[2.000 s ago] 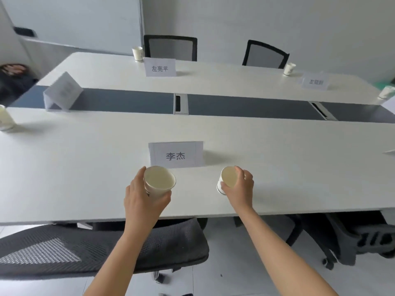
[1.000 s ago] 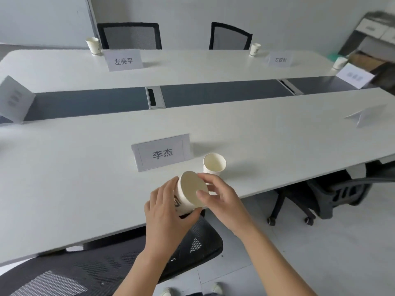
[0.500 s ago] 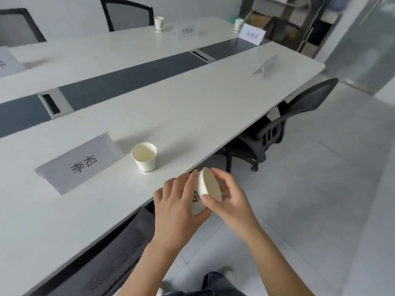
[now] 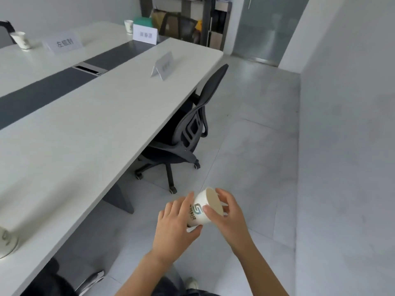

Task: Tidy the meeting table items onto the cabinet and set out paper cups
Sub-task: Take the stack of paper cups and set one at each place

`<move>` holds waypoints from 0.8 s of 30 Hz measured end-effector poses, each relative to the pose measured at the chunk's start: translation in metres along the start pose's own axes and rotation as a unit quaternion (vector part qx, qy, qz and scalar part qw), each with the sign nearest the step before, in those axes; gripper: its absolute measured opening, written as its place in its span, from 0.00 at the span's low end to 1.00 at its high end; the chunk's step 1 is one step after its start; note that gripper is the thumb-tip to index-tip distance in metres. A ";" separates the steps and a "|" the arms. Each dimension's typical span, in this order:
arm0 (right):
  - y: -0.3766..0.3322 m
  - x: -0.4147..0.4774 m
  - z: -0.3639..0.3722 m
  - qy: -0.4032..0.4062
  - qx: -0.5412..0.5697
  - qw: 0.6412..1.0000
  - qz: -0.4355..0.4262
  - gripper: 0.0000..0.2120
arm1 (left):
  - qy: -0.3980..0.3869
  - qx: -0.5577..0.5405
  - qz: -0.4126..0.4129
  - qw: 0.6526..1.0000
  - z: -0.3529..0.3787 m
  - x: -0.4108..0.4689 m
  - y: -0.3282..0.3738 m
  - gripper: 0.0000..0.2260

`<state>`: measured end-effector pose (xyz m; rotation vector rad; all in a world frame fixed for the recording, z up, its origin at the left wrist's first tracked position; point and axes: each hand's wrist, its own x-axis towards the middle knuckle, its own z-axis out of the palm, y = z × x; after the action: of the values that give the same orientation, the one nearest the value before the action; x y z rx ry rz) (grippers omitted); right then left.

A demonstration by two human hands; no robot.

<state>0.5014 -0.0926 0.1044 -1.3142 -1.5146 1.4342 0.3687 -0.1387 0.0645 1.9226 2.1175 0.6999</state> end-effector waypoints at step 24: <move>-0.046 0.350 -0.160 0.210 0.018 0.977 0.012 0.19 | -0.069 -0.136 0.101 0.983 0.109 0.419 0.050 0.29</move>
<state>0.5454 0.2922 0.1192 -1.5048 -1.1898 1.1022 0.4045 0.2960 0.0629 1.9836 1.6644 0.8198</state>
